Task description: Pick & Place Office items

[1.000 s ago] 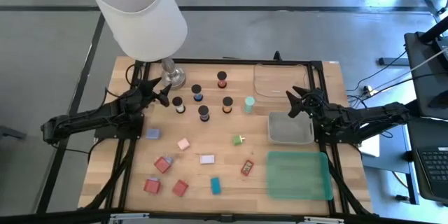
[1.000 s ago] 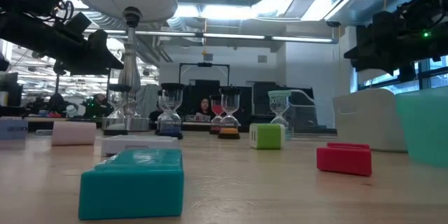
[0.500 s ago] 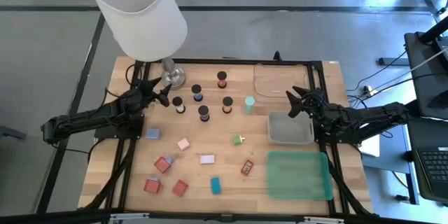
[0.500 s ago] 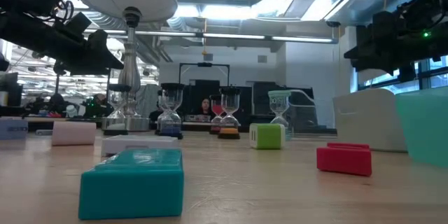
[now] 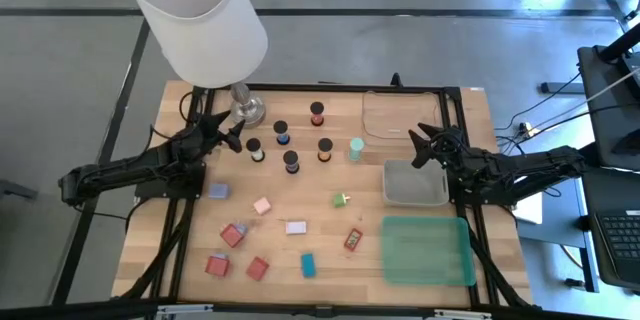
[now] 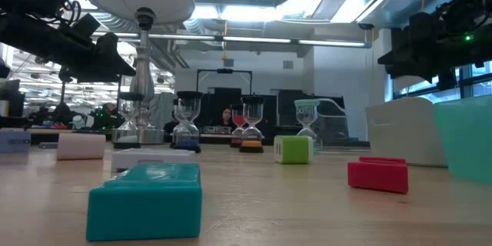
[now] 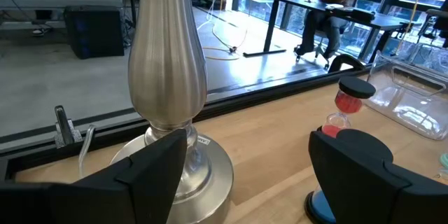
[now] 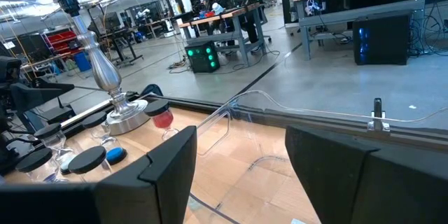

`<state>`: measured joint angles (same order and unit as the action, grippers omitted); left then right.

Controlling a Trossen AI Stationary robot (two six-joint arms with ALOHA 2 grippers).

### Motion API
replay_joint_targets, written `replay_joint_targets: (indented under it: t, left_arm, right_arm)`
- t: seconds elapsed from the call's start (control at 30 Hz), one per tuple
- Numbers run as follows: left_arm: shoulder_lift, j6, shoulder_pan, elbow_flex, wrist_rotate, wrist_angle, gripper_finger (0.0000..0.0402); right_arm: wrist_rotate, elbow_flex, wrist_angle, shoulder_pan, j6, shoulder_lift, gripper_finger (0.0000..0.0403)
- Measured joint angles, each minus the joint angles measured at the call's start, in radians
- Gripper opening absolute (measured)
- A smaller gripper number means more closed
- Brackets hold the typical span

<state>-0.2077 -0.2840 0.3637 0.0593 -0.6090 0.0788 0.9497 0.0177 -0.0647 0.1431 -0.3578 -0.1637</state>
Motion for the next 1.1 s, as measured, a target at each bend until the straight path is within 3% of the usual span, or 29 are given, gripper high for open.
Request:
replay_joint_targets:
  t: [0.07, 0.3, 0.43, 0.57, 0.77, 0.87, 1.1]
  left_arm:
    - [0.000, 0.000, 0.000, 0.000, 0.000, 0.000, 0.0297]
    - [0.000, 0.000, 0.000, 0.000, 0.000, 0.000, 0.0297]
    - [0.000, 0.000, 0.000, 0.000, 0.000, 0.000, 0.0297]
    - [0.000, 0.000, 0.000, 0.000, 0.000, 0.000, 0.0297]
    - [0.000, 0.000, 0.000, 0.000, 0.000, 0.000, 0.0297]
    - [0.000, 0.000, 0.000, 0.000, 0.000, 0.000, 0.0297]
    - [0.000, 0.000, 0.000, 0.000, 0.000, 0.000, 0.0297]
  right_arm:
    - [-0.006, 0.000, -0.009, 0.000, -0.047, 0.000, 0.0222]
    - [-0.141, 0.000, -0.031, 0.001, -0.613, 0.000, 0.0222]
    - [-0.148, 0.000, -0.030, 0.001, -0.740, 0.000, 0.0222]
    - [-0.099, 0.000, -0.025, 0.001, -0.693, 0.000, 0.0222]
    - [-0.112, 0.000, -0.036, 0.000, -0.608, -0.001, 0.0222]
    - [-0.175, 0.000, -0.099, 0.000, -0.606, -0.001, 0.0222]
    - [-0.237, 0.000, -0.372, -0.004, -0.360, -0.001, 0.0222]
